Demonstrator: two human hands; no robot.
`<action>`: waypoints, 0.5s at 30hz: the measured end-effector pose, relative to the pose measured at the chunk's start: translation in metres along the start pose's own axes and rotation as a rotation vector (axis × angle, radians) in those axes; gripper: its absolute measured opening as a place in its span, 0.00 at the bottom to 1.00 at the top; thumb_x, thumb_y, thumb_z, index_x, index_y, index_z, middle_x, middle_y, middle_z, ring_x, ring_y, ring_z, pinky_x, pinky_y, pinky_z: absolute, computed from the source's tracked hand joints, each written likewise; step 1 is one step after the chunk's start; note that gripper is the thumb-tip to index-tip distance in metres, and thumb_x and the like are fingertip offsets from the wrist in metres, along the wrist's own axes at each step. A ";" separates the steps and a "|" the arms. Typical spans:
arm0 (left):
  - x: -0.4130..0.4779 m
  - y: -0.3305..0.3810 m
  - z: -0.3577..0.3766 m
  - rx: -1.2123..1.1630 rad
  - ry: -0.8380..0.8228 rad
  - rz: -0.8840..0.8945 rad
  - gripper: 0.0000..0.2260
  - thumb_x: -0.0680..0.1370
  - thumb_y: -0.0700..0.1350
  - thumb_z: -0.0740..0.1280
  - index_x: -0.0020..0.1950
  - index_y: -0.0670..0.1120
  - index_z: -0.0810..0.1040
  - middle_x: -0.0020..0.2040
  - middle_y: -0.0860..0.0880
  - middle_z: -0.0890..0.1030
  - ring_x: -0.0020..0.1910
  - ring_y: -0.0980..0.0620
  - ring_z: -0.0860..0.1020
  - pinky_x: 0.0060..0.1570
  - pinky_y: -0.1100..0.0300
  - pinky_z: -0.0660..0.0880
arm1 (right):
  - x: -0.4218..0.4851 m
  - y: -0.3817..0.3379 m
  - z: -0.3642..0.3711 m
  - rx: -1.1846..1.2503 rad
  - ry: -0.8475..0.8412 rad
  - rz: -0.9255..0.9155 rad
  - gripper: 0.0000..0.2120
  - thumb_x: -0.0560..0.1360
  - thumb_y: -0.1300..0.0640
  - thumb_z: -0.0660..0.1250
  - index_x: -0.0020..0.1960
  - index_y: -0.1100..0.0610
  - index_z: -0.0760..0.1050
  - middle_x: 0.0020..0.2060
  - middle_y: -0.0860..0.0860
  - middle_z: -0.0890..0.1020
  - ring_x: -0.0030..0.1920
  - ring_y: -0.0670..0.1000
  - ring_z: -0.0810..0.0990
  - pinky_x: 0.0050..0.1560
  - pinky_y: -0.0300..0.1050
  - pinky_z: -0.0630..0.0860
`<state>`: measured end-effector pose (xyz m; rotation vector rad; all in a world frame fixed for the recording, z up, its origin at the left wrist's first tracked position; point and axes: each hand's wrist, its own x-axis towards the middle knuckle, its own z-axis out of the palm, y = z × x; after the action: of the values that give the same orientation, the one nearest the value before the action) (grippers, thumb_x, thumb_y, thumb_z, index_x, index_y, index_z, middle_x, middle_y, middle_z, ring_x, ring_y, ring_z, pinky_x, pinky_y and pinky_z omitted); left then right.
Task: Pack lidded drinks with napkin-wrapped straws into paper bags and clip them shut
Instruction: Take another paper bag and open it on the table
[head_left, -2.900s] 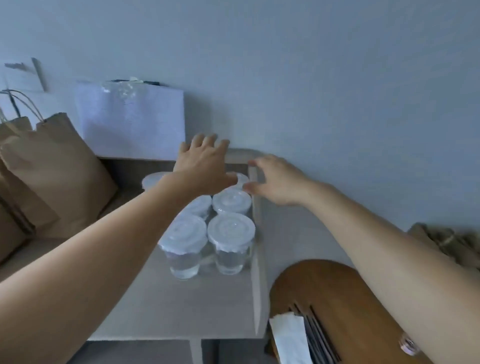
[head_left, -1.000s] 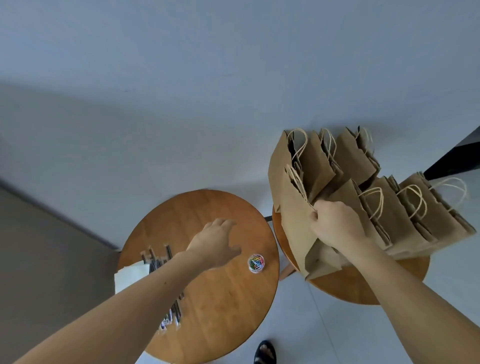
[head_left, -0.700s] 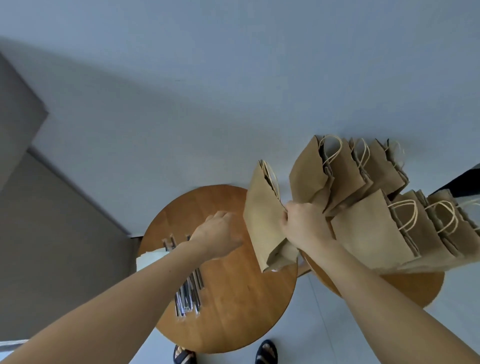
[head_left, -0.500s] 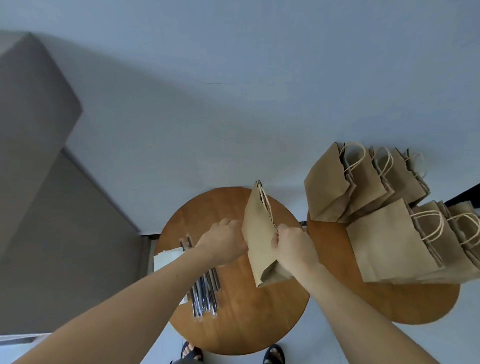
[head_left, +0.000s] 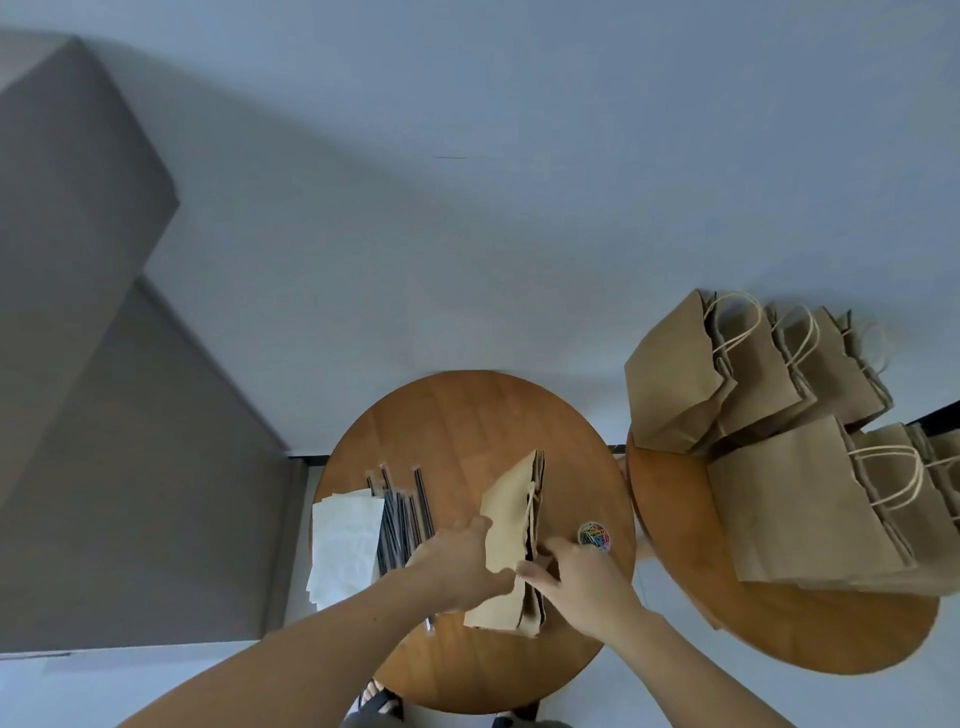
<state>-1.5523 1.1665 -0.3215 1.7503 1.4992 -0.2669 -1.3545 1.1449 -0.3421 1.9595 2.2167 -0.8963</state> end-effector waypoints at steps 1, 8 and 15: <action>0.001 0.004 0.001 0.011 -0.012 -0.001 0.40 0.72 0.67 0.64 0.77 0.49 0.58 0.69 0.47 0.72 0.63 0.45 0.74 0.59 0.48 0.76 | 0.002 0.004 -0.002 0.018 -0.017 -0.022 0.27 0.72 0.25 0.51 0.47 0.48 0.70 0.31 0.43 0.75 0.33 0.42 0.75 0.31 0.36 0.66; 0.018 0.030 0.008 0.044 0.052 -0.127 0.34 0.71 0.70 0.65 0.69 0.51 0.66 0.57 0.51 0.80 0.51 0.49 0.80 0.51 0.51 0.80 | 0.007 0.024 0.002 0.223 0.000 -0.007 0.08 0.79 0.43 0.61 0.49 0.46 0.74 0.33 0.44 0.79 0.35 0.44 0.79 0.33 0.35 0.72; 0.025 0.029 0.014 -0.118 0.161 -0.345 0.13 0.78 0.56 0.63 0.50 0.47 0.78 0.42 0.49 0.81 0.41 0.49 0.83 0.47 0.53 0.83 | 0.017 0.024 -0.008 0.292 0.047 0.173 0.09 0.74 0.46 0.67 0.40 0.46 0.68 0.31 0.45 0.78 0.32 0.43 0.78 0.28 0.33 0.66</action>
<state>-1.5145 1.1756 -0.3337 1.4430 1.8951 -0.2095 -1.3326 1.1650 -0.3517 2.2744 1.9929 -1.2169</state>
